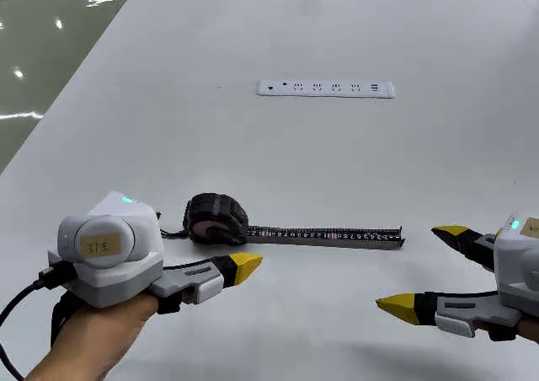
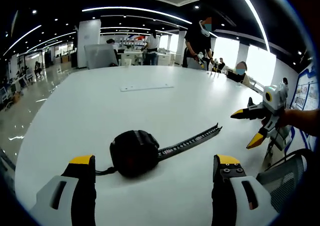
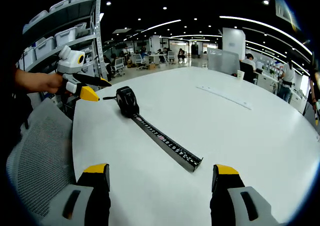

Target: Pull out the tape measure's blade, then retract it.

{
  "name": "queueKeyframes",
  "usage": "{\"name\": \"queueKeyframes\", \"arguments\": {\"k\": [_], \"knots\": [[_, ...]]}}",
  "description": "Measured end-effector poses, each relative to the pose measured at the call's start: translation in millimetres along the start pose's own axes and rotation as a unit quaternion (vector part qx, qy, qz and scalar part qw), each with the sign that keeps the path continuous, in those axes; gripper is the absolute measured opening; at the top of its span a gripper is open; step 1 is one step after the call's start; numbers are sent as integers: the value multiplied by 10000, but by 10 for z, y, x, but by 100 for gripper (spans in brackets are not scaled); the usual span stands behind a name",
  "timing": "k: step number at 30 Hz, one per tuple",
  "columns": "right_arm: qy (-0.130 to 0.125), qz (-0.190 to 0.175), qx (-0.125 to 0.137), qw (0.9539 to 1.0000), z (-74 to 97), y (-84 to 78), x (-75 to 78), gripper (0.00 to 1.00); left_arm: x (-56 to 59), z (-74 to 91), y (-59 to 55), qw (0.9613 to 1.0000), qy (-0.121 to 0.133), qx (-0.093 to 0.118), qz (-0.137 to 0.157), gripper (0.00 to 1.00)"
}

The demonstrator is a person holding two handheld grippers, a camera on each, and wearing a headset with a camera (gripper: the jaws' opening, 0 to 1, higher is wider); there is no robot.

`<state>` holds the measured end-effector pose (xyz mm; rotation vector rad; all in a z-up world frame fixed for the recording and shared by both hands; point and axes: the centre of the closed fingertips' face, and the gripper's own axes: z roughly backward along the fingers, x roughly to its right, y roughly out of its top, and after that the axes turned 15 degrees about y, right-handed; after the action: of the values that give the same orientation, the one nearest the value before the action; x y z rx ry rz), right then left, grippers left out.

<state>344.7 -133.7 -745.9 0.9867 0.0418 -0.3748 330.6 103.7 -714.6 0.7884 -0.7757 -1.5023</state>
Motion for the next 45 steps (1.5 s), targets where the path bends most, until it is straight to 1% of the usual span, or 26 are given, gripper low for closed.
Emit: {"name": "queueKeyframes", "arguments": {"k": [5, 9, 16, 24, 28, 32, 37, 45], "knots": [[75, 128, -91, 9998, -12, 12, 28, 78, -5, -41, 7, 10000, 62, -53, 48, 93], [185, 273, -203, 9992, -35, 20, 34, 74, -27, -100, 12, 9998, 159, -93, 99, 93], [314, 427, -359, 9980, -73, 29, 89, 69, -27, -177, -1, 9994, 242, -181, 156, 92], [451, 626, -565, 9954, -108, 13, 165, 63, -60, -295, 32, 9988, 407, -220, 168, 84], [504, 764, -667, 9936, -118, 9, 215, 61, -49, -328, 38, 9985, 449, -244, 178, 82], [555, 904, -767, 9914, -125, -2, 274, 56, -57, -366, 29, 9983, 485, -267, 198, 80], [645, 1085, -933, 9876, -142, -25, 339, 50, -87, -403, 10, 9976, 562, -329, 230, 76], [798, 1268, -1167, 9818, -198, -73, 425, 42, -118, -467, -33, 9964, 666, -422, 307, 70]]}}
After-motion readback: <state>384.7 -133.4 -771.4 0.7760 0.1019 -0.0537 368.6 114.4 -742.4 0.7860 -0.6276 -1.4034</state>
